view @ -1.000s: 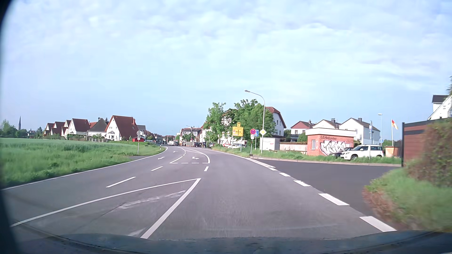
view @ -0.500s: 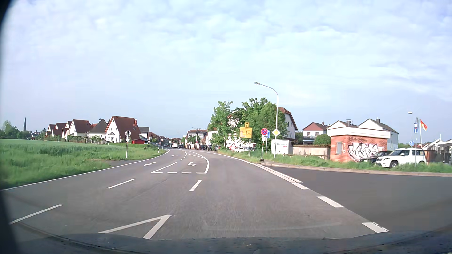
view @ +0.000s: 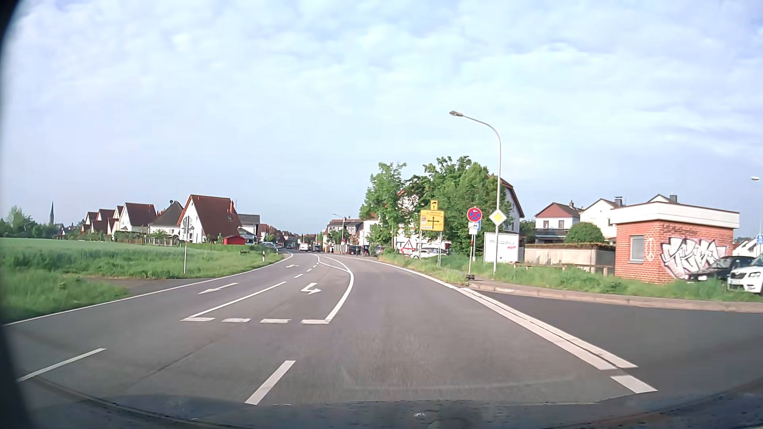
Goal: Follow the waypoints while adhering to traffic rules and regulations
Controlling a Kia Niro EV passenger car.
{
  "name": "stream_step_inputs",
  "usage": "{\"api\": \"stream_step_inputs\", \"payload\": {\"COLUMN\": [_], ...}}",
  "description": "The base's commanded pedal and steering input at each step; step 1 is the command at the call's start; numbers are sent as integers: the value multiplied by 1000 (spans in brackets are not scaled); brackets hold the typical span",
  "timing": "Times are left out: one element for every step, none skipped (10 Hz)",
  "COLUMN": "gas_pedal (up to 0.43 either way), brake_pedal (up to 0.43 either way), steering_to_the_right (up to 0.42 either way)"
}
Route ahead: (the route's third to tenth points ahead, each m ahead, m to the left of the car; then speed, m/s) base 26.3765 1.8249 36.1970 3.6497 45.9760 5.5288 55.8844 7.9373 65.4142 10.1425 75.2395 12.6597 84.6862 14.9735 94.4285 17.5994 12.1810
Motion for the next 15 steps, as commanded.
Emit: {"api": "stream_step_inputs", "payload": {"gas_pedal": [110, 110, 110, 110, 110, 110, 110, 110, 110, 110, 110, 110, 110, 110, 110], "brake_pedal": [0, 0, 0, 0, 0, 0, 0, 0, 0, 0, 0, 0, 0, 0, 0], "steering_to_the_right": [-26, -26, -26, -26, -26, -26, -26, -26, -26, -26, -26, -26, -26, -26, -26]}}
